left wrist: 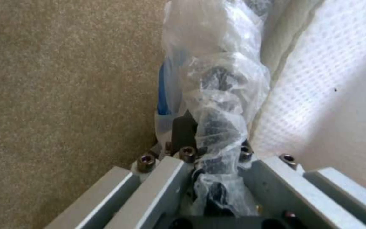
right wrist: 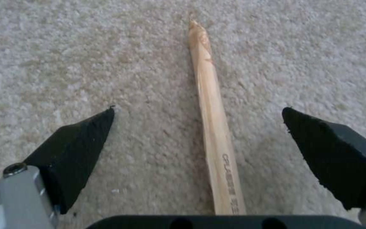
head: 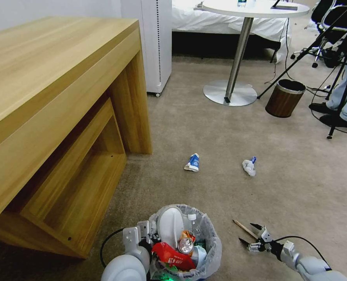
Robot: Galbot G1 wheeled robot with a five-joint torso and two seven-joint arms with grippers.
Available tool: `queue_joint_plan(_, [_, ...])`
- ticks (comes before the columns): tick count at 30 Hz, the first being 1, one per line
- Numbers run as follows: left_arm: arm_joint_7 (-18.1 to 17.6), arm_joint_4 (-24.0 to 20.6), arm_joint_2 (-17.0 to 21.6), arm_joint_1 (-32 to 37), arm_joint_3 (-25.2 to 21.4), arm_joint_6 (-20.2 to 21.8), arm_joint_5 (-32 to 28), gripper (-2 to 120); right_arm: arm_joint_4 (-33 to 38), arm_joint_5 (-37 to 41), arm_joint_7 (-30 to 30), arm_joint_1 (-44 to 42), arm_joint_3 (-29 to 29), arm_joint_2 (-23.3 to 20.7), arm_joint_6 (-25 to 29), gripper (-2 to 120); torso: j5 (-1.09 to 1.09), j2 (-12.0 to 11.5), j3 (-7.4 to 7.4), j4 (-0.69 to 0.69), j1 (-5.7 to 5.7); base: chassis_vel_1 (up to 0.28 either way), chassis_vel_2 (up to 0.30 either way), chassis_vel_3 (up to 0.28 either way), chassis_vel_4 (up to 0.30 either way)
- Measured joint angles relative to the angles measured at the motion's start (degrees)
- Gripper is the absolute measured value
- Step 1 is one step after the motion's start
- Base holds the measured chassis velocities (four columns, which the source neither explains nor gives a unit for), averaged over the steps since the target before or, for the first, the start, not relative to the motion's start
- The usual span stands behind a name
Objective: Pick up the trash bin and place the garbage on the floor into it.
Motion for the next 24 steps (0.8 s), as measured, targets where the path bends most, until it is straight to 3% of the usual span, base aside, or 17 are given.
queue_joint_plan(11, [-0.03,0.0,-0.13,0.49,-0.22,0.12,0.57,0,0.55,0.87,0.62,-1.39,1.01,0.21,0.49,99,-0.01,0.0,-0.01,0.0,0.0,0.0,0.0,0.0,0.0])
queue_joint_plan(14, [-0.05,-0.01,-0.09,0.57,-0.43,0.04,1.03,0,0.34,1.35,0.69,-1.88,1.27,0.22,0.51,92,-0.01,0.0,-0.01,0.0,0.0,0.0,0.0,0.0,0.0])
queue_joint_plan(24, [0.16,-0.24,-0.24,0.78,-0.19,-0.04,1.16,0,0.05,1.26,1.36,-1.78,1.24,0.05,0.52,100,-0.01,0.0,-0.01,0.0,0.0,0.0,0.0,0.0,0.0])
